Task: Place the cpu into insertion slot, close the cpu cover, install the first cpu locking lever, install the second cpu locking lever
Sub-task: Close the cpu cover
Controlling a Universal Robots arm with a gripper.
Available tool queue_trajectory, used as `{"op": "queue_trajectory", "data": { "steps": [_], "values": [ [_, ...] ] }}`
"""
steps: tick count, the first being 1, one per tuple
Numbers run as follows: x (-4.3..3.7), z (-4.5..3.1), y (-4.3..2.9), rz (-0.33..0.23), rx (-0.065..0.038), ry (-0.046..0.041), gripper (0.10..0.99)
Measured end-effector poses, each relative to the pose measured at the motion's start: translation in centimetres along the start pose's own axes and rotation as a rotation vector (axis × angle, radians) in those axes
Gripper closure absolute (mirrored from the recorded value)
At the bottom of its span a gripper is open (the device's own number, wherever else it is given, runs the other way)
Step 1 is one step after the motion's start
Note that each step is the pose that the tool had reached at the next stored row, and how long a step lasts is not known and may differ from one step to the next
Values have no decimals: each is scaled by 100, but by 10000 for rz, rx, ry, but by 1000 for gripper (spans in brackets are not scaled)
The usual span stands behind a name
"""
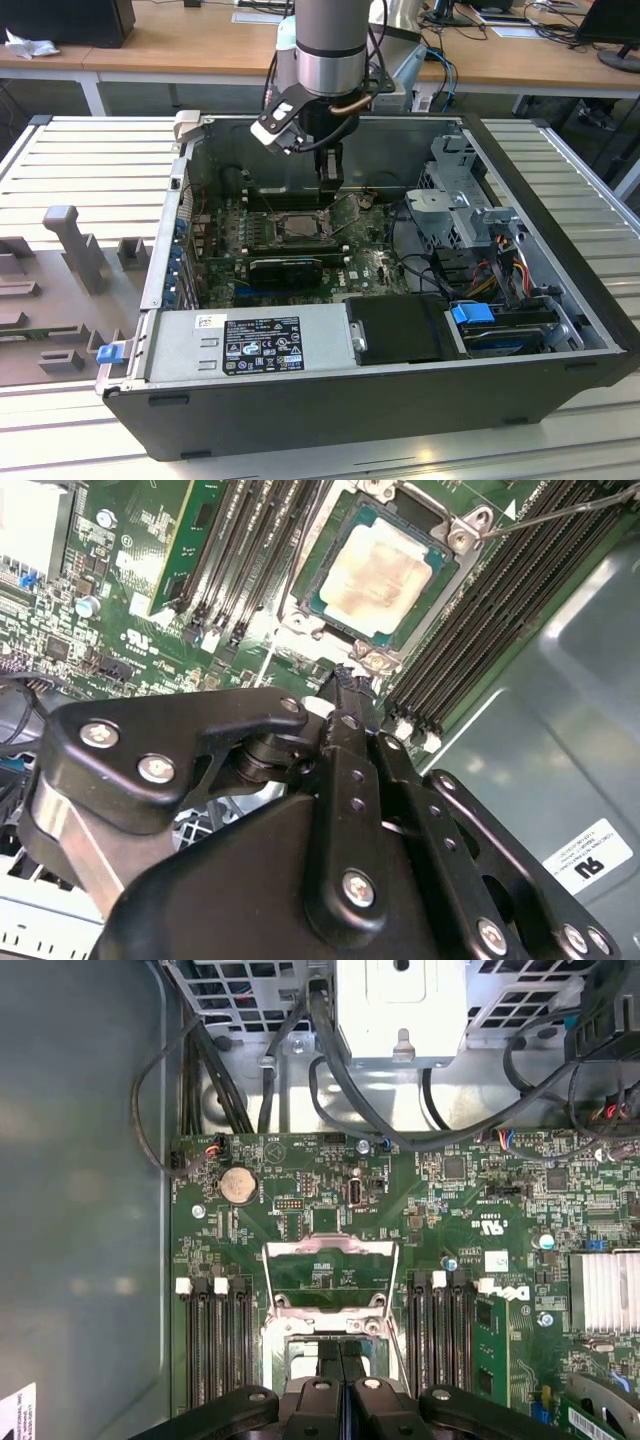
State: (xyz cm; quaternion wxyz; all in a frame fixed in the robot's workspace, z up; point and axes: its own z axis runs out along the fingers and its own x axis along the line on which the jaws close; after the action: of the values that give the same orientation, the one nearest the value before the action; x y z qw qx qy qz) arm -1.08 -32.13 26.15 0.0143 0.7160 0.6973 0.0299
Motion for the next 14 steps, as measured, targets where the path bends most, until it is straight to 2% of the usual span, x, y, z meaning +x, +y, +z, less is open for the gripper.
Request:
{"op": "queue_trajectory", "data": {
  "steps": [4,8,12,14],
  "values": [
    [1,0,55,0,1,0,980],
    [5,-71,81,-1,2,-1,980],
    [7,-89,117,0,1,3,980],
    [9,-90,201,0,5,2,980]
  ]
}}
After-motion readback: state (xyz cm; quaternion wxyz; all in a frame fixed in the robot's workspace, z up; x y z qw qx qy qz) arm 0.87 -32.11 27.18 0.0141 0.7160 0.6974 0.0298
